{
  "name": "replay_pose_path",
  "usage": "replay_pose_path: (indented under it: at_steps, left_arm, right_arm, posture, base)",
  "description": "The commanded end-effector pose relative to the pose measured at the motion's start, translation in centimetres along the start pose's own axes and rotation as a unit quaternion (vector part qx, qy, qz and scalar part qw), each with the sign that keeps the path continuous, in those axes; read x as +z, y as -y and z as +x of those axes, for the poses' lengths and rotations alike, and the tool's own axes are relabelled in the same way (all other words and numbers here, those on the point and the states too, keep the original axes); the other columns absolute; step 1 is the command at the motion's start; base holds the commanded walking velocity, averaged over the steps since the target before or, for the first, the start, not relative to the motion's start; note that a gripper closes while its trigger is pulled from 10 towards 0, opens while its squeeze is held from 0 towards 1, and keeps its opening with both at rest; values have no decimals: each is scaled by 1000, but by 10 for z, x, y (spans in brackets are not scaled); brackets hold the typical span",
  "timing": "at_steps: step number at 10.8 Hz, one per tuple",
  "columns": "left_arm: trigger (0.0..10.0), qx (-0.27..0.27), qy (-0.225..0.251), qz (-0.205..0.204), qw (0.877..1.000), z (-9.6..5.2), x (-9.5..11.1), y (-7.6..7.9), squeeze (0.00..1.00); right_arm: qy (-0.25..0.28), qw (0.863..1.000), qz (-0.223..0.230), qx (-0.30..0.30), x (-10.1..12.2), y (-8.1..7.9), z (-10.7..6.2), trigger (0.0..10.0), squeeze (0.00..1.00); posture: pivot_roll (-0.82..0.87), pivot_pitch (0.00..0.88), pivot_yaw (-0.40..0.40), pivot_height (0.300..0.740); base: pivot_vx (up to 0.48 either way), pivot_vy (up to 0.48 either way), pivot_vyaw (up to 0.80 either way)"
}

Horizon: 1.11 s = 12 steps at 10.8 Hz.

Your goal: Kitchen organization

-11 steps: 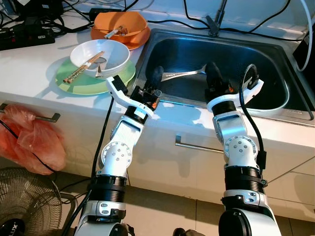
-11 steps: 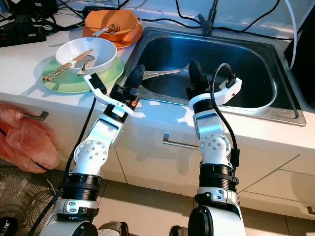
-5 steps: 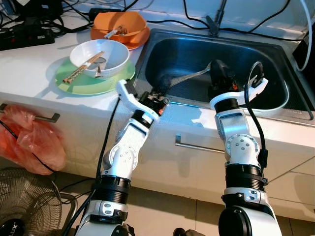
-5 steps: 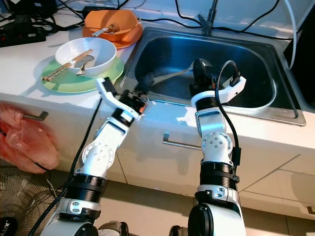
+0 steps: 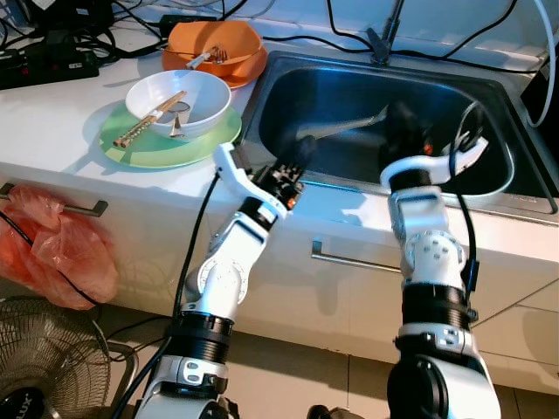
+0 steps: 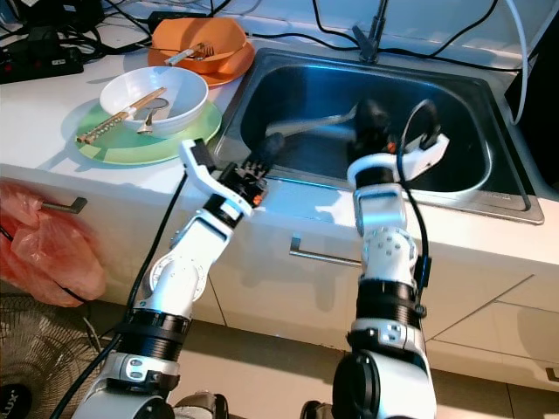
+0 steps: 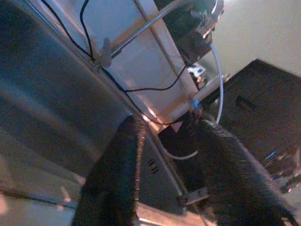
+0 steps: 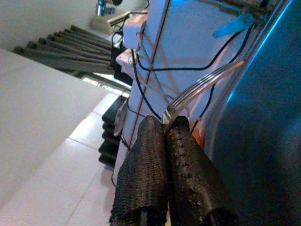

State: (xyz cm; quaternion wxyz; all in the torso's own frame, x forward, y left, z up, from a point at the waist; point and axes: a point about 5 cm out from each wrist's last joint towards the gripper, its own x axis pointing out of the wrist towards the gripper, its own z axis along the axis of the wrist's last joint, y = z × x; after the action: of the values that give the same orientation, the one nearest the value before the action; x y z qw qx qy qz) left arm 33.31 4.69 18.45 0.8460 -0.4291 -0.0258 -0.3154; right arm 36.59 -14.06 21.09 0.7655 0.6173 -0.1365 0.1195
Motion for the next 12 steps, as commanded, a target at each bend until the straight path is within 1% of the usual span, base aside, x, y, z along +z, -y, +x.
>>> replay_pose_path:
  at_steps: [1,2,3,4,5,6,7,8,9,10,11,12]
  left_arm:
    - [10000,-12,-13,-13,1000,6,-18,14,0]
    - [10000,-11,-16,6,1000,7,-17,15,0]
    - [10000,-8,-15,33,999,8,-14,16,0]
    - [10000,-8,-17,62,998,9,-11,17,0]
    - [10000,-13,-25,139,990,12,-6,23,0]
    - [10000,-11,-34,181,983,14,-6,26,0]
    - [10000,-13,-39,207,977,15,-6,27,0]
    - [10000,-11,-40,222,974,15,-6,27,0]
    - [10000,1,-58,266,962,14,-6,22,0]
    - [10000,-5,-68,275,959,12,-7,21,0]
    - [10000,-9,-79,283,956,9,-9,20,0]
    - [10000,4,-86,291,953,7,-9,15,0]
  right_arm:
    - [16,1000,13,0,2,-5,6,0,0]
    - [19,1000,7,1,5,-7,8,0,0]
    - [21,1000,-20,6,6,-10,9,0,0]
    - [27,999,-37,7,8,-11,10,0,0]
    - [35,997,-62,2,11,-11,13,0,0]
    - [40,996,-82,2,13,-12,14,0,0]
    - [44,994,-101,2,14,-14,15,0,0]
    - [43,991,-130,3,15,-16,17,0,0]
    - [51,977,-204,-15,17,-15,19,10000,0]
    - [56,973,-224,-21,18,-15,21,10000,0]
    - [60,959,-278,-16,18,-19,24,10000,0]
    - [60,944,-326,1,15,-26,27,10000,0]
  posture:
    - [184,81,-35,740]
    - [184,81,-35,740]
    - [186,80,-36,740]
    - [187,81,-36,740]
    - [190,82,-37,740]
    - [190,83,-36,740]
    - [189,83,-37,740]
    - [188,86,-37,740]
    - [190,88,-38,740]
    - [192,88,-38,740]
    - [195,90,-37,740]
    - [195,90,-37,740]
  base:
    - [0,0,0]
    - [0,0,0]
    - [0,0,0]
    - [0,0,0]
    - [0,0,0]
    - [0,0,0]
    - [0,0,0]
    - [0,0,0]
    - [0,0,0]
    - [0,0,0]
    - [0,0,0]
    - [0,0,0]
